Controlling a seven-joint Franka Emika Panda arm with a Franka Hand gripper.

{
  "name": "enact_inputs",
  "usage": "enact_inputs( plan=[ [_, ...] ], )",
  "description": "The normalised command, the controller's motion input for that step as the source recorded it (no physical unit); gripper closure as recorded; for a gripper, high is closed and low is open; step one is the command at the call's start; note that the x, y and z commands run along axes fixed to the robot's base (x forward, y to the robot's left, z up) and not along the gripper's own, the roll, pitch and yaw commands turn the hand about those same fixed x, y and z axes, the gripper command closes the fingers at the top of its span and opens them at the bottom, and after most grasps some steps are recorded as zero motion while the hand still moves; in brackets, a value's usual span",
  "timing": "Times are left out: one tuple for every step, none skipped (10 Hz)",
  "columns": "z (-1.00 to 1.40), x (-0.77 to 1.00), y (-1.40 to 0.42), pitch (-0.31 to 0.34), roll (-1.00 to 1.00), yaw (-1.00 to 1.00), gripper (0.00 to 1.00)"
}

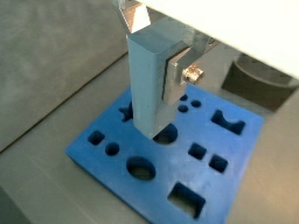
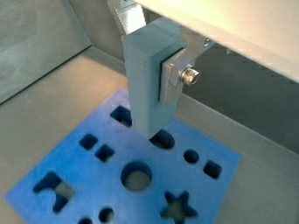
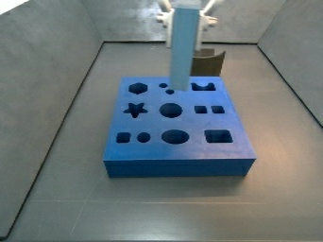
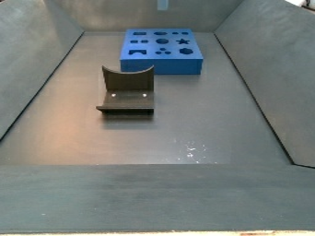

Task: Pick up the rectangle object. Move up. Move to above the board. Insert the rectangle object.
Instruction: Insert the rectangle object.

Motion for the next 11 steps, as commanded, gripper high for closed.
enact_inputs(
  plan=[
    [-0.1, 0.12, -0.18, -0.086, 0.0, -0.91, 1.0],
    [-0.17, 0.0, 0.0, -0.089, 0.0, -1.0, 1.0],
    [-0.17, 0.01, 0.0, -0.089, 0.0, -1.0, 1.0],
    [-0.18, 0.01, 0.0, -0.1, 0.0, -1.0, 1.0],
    [-0.19, 0.01, 0.0, -0.111, 0.0, -1.0, 1.0],
    [-0.19, 0.01, 0.0, -0.12, 0.0, -1.0, 1.0],
    [-0.22, 0.01, 0.0, -0.149, 0.0, -1.0, 1.0],
    [-0.25, 0.01, 0.0, -0.169, 0.0, -1.0, 1.0],
    [-0.26, 0.01, 0.0, -0.174, 0.0, -1.0, 1.0],
    [-0.28, 0.01, 0.0, -0.194, 0.0, -1.0, 1.0],
    [-0.31, 0.0, 0.0, -0.206, -0.01, -1.0, 1.0]
  ],
)
